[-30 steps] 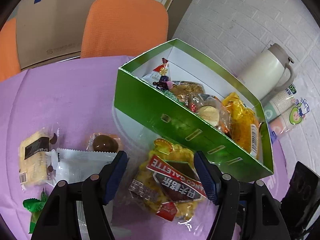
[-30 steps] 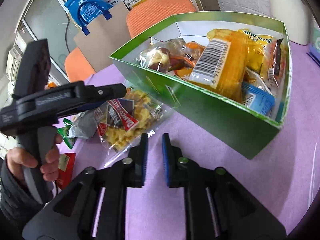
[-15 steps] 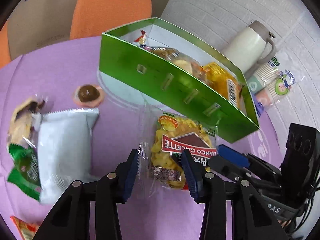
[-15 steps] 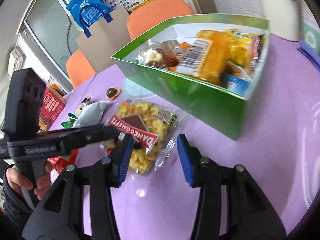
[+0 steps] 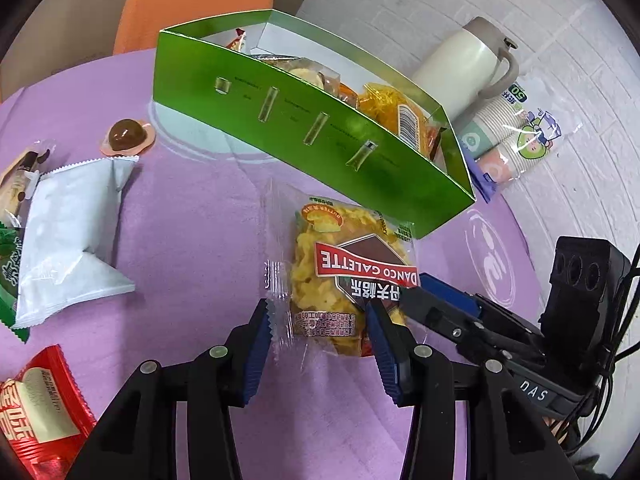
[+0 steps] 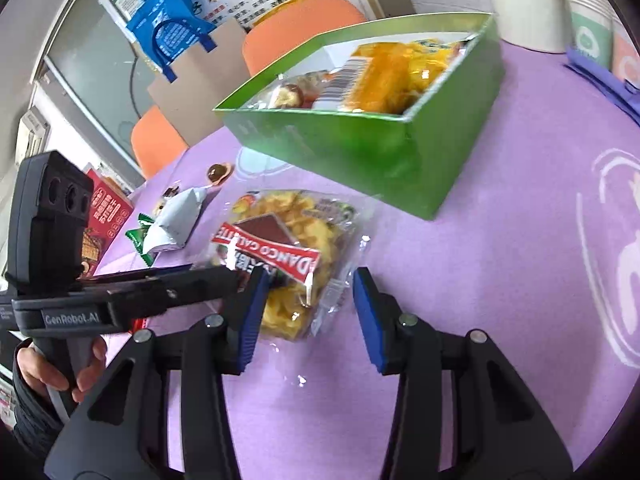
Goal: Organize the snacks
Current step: 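Carry the Danco Galette bag toward the green box with both tools, then lower the Danco Galette bag into the green box and open both tools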
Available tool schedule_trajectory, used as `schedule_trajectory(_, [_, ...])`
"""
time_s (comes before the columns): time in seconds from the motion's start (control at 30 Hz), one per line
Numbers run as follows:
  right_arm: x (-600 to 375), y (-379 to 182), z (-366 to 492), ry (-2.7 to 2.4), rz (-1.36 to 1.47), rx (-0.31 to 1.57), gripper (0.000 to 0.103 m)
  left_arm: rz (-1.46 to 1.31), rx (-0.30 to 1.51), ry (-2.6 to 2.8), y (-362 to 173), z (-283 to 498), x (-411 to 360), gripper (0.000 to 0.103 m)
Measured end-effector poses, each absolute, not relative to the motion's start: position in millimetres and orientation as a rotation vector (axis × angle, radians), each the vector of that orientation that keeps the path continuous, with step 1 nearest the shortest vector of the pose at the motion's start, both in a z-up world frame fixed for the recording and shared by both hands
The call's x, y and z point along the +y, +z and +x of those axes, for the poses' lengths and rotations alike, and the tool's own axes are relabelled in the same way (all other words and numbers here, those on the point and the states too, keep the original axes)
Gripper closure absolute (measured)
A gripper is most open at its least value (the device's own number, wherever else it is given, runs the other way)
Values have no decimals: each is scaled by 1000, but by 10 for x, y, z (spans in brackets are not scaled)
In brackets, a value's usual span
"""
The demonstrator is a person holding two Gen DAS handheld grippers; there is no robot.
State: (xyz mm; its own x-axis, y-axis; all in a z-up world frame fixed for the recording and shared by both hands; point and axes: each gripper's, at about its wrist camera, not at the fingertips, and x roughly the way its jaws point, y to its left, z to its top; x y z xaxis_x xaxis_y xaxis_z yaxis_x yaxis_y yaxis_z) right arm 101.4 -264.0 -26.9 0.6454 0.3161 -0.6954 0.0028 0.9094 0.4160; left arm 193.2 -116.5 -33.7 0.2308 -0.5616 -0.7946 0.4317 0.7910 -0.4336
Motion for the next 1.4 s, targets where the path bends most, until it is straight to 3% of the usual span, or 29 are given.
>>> schedule_trajectory(0.03, [-2627,-251,1007,177,396,852,62,-129,1149,-686,-342,1914,-1206,57])
schedule_trajectory(0.1, [-2620,-146,921,156,355,816,82,-90,1133,-669,-313,1856,-1274,58])
schedule_trajectory(0.17, [-2619,-24,847,163,351,787,82,-87,1134,-692,-263,1775,-1275,64])
schedule_trajectory(0.4, [-2660,495,797,193,310,634,83,-112,990,-748,296,1615,-1219,64])
schedule_trajectory(0.63, [-2826,735,1148,189,333,570,83,-196,889,-740,707,1953,-1259,65])
schedule_trajectory(1.17, [-3394,583,2038,167,439,638,83,-215,965,-674,545,2911,-1758,66])
schedule_trajectory(1.27, [-3406,532,2124,127,404,645,80,-222,965,-668,485,3033,-1809,66])
schedule_trajectory(1.3, [-3411,511,2125,106,383,656,64,-222,969,-665,455,3073,-1824,66])
schedule_trajectory(1.33, [-3410,500,2096,84,356,655,56,-219,974,-654,433,3093,-1828,64])
schedule_trajectory(1.4, [-3404,492,2010,59,306,625,46,-209,1007,-621,359,3122,-1797,48])
